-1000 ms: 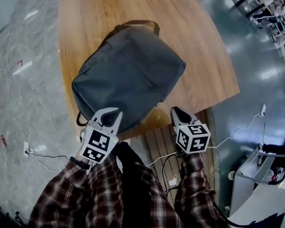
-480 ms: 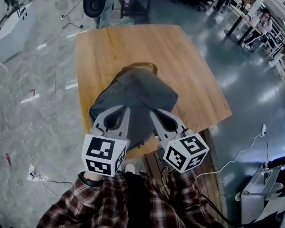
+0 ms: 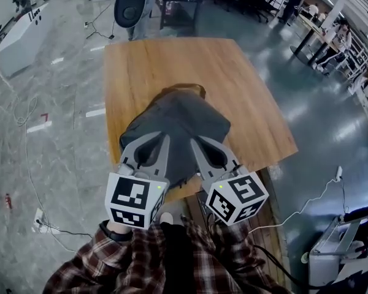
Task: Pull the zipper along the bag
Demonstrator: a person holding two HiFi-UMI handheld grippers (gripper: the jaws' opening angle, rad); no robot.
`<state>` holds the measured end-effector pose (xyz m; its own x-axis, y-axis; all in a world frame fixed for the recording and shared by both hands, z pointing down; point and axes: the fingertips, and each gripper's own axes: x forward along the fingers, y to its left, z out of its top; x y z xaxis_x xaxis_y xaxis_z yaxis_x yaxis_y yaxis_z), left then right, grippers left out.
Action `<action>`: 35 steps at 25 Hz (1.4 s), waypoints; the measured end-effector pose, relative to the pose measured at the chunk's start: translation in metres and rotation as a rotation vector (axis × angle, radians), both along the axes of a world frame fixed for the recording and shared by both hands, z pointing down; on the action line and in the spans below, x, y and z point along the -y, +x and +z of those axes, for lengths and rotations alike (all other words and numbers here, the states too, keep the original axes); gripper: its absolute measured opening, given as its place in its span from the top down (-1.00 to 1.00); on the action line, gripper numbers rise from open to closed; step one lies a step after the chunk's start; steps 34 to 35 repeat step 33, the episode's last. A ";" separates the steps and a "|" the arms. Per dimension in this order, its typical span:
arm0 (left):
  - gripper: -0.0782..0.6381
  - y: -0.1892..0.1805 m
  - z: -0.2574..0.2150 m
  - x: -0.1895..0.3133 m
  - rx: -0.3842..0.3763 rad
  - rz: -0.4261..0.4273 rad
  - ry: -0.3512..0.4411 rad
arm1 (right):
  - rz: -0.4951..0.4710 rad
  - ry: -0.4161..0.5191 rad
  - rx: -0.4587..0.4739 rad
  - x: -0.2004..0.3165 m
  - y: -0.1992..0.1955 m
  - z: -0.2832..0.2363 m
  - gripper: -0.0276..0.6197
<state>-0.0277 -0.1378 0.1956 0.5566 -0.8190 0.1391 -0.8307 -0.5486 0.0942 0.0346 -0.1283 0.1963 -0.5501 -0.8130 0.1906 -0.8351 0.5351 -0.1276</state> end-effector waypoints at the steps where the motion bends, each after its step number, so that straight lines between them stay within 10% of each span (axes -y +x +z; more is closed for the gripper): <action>1: 0.75 0.000 0.000 -0.001 -0.005 0.003 -0.002 | 0.003 0.001 -0.001 -0.001 0.001 0.000 0.85; 35: 0.75 0.013 0.006 0.027 0.028 -0.014 -0.033 | -0.043 -0.069 0.004 0.028 -0.001 0.021 0.88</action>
